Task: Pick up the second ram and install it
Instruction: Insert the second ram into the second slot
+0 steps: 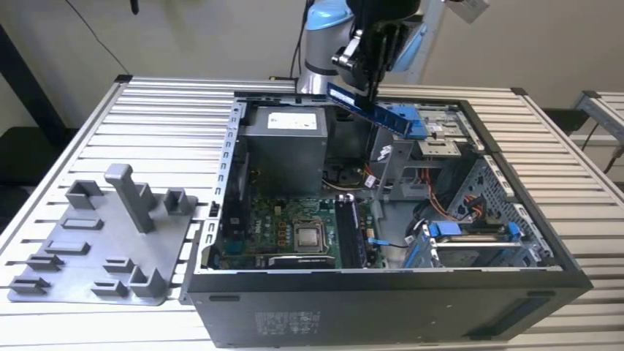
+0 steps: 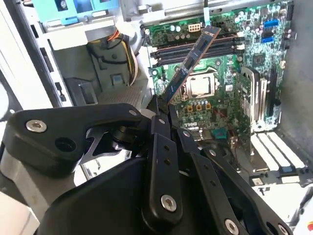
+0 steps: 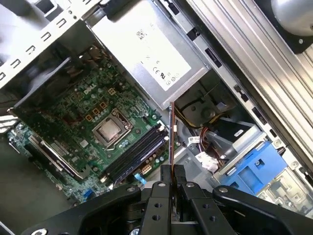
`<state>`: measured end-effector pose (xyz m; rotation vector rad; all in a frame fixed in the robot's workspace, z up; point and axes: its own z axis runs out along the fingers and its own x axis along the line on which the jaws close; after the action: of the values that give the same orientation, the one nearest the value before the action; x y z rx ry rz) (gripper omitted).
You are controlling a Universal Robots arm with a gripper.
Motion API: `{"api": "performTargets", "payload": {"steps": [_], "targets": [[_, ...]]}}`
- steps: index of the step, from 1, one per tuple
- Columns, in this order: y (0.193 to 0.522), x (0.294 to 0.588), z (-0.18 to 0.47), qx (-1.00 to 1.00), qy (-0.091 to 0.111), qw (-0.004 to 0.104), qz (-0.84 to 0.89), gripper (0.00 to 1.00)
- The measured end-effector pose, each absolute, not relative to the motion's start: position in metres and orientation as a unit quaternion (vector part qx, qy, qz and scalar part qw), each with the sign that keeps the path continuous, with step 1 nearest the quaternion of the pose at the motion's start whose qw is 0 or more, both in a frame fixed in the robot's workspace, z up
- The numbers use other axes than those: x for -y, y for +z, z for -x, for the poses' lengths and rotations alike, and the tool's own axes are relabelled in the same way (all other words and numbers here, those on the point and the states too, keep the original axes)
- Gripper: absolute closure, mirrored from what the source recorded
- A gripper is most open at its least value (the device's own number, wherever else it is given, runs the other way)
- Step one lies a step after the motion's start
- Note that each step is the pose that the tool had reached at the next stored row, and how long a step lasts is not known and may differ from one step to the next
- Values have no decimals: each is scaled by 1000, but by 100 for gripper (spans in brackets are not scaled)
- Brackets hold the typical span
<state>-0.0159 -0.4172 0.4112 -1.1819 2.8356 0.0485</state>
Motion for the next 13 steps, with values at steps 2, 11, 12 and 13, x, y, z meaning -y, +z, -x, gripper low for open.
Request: {"api": "performTargets", "payload": {"steps": [2,11,12,13], "targets": [[411,417,16,-929,15,35,368,86],[410,417,16,-954,12,36,298,86],[410,417,16,-956,12,36,292,86],[410,417,16,-958,12,36,285,86]]}}
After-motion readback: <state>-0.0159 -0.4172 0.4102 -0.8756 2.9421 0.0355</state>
